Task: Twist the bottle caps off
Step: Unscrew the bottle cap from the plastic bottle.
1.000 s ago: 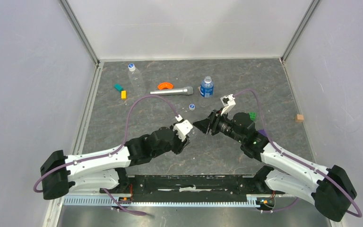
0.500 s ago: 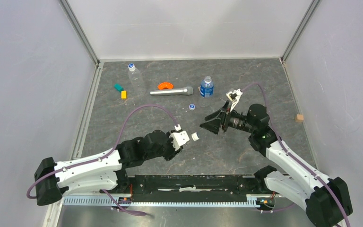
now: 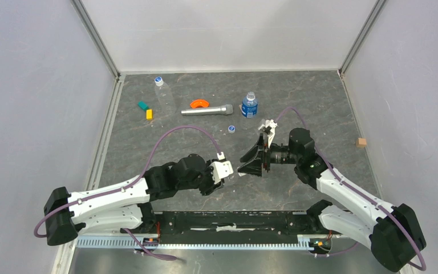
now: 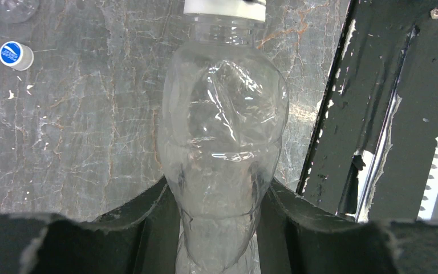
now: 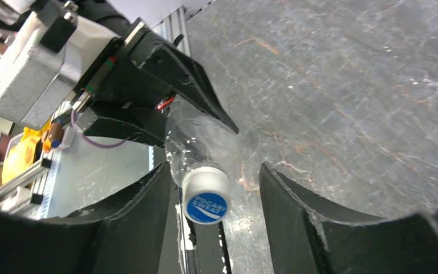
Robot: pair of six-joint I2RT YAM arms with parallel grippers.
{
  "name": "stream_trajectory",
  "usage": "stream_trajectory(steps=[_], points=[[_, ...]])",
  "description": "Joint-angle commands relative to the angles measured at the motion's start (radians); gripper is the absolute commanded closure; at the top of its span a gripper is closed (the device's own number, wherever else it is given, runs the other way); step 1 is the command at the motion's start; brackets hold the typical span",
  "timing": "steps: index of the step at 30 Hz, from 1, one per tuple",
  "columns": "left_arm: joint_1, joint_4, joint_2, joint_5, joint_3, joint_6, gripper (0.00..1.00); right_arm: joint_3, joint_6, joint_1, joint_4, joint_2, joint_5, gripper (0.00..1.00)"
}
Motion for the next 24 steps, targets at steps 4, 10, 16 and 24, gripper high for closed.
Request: stream_trajectory(steps=[4,10,16,24], points=[[0.004,0.026,0.007,0.021,0.048,0.026,0.93,0.016,-0.074,0.036,0.001,0.028,-0.043,0.50],[0.005,0.018,-0.028,0.000,0.032,0.031,0.94,0.022,-0.117,0.036,-0.035,0.002,-0.043,0.44],[0.005,0.014,-0.032,-0.002,0.030,0.030,0.94,0.002,-0.088,0.036,0.024,0.000,-0.075,0.60],[0.004,0.012,-0.031,-0.004,0.024,0.026,0.94,-0.016,-0.102,0.036,0.055,-0.013,-0.095,0.73]])
